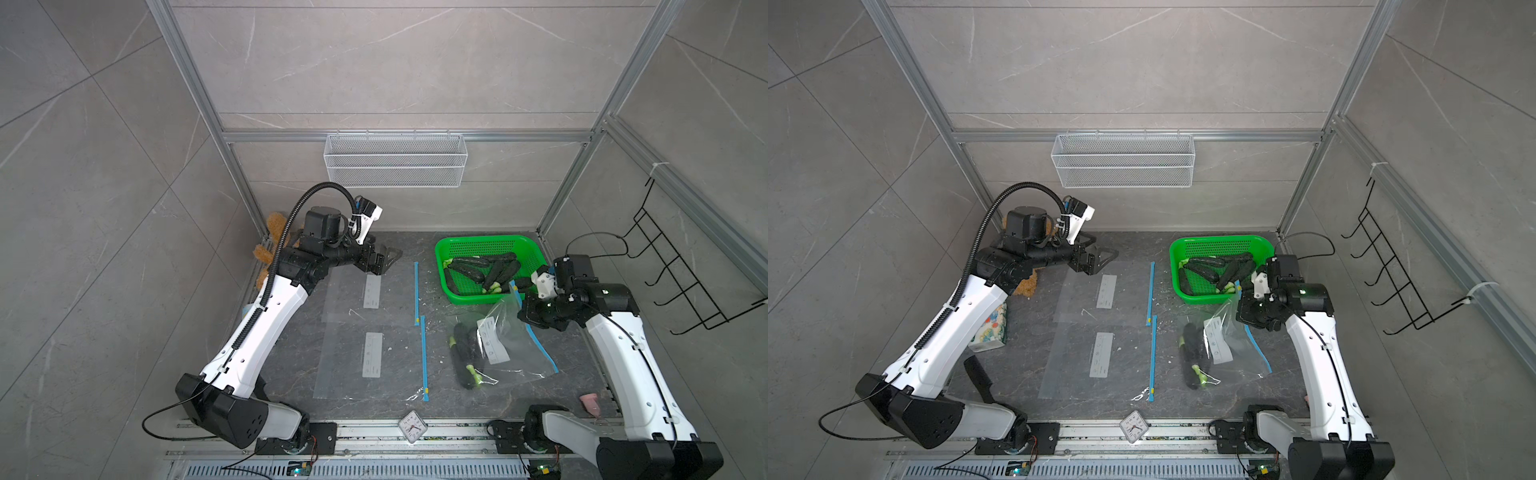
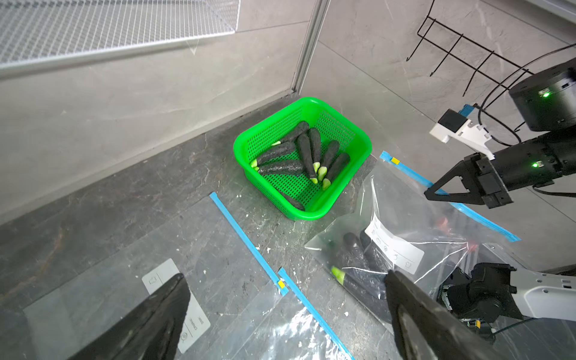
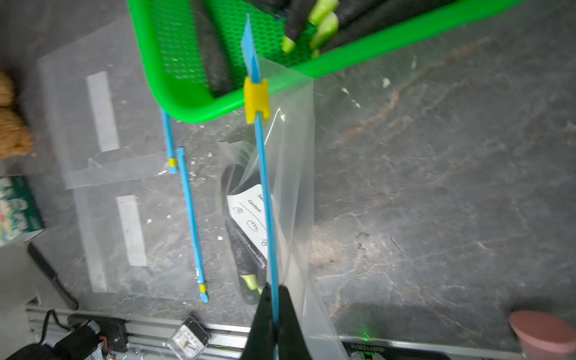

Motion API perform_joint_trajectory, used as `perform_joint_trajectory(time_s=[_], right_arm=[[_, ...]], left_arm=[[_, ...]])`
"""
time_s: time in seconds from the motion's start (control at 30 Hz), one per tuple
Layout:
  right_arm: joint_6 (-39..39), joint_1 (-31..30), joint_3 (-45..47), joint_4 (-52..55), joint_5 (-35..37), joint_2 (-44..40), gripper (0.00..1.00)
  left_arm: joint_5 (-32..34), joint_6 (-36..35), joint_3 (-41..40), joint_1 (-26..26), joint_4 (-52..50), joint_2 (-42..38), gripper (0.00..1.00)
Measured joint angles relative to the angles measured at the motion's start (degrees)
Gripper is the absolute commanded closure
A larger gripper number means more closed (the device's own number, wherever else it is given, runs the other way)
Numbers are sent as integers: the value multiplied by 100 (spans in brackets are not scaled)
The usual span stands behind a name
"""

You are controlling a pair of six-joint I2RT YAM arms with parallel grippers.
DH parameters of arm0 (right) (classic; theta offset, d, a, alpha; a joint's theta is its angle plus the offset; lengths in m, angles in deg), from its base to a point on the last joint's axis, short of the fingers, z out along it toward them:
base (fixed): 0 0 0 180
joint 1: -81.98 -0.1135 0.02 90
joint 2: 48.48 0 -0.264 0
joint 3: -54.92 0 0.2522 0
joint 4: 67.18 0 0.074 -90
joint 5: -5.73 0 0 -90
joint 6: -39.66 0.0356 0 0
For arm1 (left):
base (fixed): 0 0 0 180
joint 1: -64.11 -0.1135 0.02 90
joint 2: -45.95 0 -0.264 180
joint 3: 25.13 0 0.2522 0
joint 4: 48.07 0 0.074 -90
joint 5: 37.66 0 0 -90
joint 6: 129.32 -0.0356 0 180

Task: Place the eggplant in a zip-top bag and seal the zipper
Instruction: Place the zipper food storage bag at the center of the board, then open the zipper food storage bag.

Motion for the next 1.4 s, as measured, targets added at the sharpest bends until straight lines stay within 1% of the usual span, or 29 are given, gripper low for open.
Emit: perform_joint_trajectory(time_s=[0.03, 0.07, 0.1, 0.13, 0.17, 0.2, 0.27, 0.33, 0.37, 0.4, 0.43, 0.53, 0.63, 0.73, 0.83, 0.9, 1.0, 1.2, 1.27, 1.3, 1.33, 1.4], right_arm=[[7, 131, 96, -22, 31, -15, 100], [26, 256, 164, -61, 66, -33, 91], [70, 339, 197, -116, 138, -57, 68], [127, 391, 219, -186, 214, -85, 57], [177, 417, 232, -256, 337, -118, 51], [210, 433, 236, -313, 457, -151, 48], [293, 455, 236, -420, 693, -197, 43], [380, 463, 234, -544, 876, -236, 40], [411, 463, 221, -592, 949, -245, 37], [428, 463, 179, -610, 994, -245, 26], [426, 463, 118, -623, 1034, -234, 23], [490, 461, -177, -739, 1161, -190, 22], [485, 459, -330, -977, 1108, -195, 23], [490, 313, -297, -1211, 903, -173, 25], [514, -90, -28, -1515, 682, -140, 26], [562, -433, 332, -1777, 492, -105, 26], [647, -741, 841, -2065, 195, 20, 26], [645, -778, 1401, -2391, -125, 162, 26], [636, -778, 1495, -2498, -199, 162, 26], [634, -778, 1545, -2562, -238, 160, 26], [634, -778, 1587, -2603, -278, 160, 27], [636, -778, 1707, -2710, -365, 160, 27]], left_arm=[[26, 48, -72, 0, 31, -31, 0], [66, 116, -162, 0, 63, -72, 0], [120, 179, -245, 0, 98, -120, 0], [192, 262, -334, 0, 136, -173, 0], [256, 365, -439, 0, 173, -234, 0], [369, 507, -579, 0, 223, -306, 0], [597, 791, -861, 11, 297, -435, 0], [964, 1115, -1163, 83, 326, -518, 0], [1169, 1270, -1307, 140, 321, -540, 0], [1445, 1453, -1469, 247, 308, -551, 0], [1663, 1589, -1574, 354, 289, -551, 0], [2396, 2087, -1818, 909, 72, -538, 1], [3119, 2634, -1790, 1574, -160, -385, 0], [3742, 3289, -1582, 2170, -490, 74, 1], [4186, 3814, -1252, 2653, -824, 778, 4], [4341, 4087, -1010, 2911, -970, 1314, 6], [4457, 4369, -706, 3178, -1097, 2015, 10], [4518, 4686, -66, 3473, -1388, 3091, 17], [4540, 4782, 131, 3539, -1497, 3357, 22], [4546, 4837, 192, 3567, -1528, 3469, 24], [4548, 4889, 214, 3595, -1554, 3545, 25], [4557, 5001, 223, 3650, -1650, 3657, 30]])
